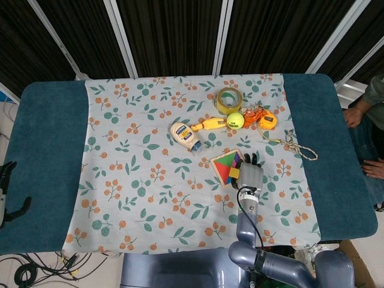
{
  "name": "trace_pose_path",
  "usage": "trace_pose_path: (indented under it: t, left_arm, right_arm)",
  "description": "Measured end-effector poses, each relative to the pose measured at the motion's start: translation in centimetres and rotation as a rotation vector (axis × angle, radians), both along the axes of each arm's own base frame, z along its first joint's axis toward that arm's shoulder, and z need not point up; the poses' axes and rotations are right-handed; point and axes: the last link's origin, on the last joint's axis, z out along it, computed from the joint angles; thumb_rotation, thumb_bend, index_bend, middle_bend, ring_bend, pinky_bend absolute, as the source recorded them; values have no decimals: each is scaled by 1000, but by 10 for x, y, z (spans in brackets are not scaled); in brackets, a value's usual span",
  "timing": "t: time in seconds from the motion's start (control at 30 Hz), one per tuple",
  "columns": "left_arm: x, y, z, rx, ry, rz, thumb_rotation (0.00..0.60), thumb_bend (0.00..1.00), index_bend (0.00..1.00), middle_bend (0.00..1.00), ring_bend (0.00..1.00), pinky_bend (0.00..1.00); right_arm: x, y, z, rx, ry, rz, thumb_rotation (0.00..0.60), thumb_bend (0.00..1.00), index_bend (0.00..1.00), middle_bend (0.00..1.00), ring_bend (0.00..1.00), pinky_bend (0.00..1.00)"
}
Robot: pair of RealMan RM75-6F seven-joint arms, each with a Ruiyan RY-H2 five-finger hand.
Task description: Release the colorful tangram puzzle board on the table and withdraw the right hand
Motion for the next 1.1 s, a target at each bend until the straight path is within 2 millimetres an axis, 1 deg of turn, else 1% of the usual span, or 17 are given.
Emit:
trace_pose_path:
  t: [0.4, 1.1]
  left_arm:
    - [0, 0, 0, 1, -1, 0, 600, 354, 4, 39, 33, 10]
    - [0, 0, 0, -1, -1, 0, 600, 355, 4, 39, 33, 10]
  right_arm:
    - [2, 1, -2, 6, -4, 5, 600, 323, 548, 113, 5, 268]
    - [3, 1, 1, -2, -3, 9, 600, 323, 548, 113, 5, 268]
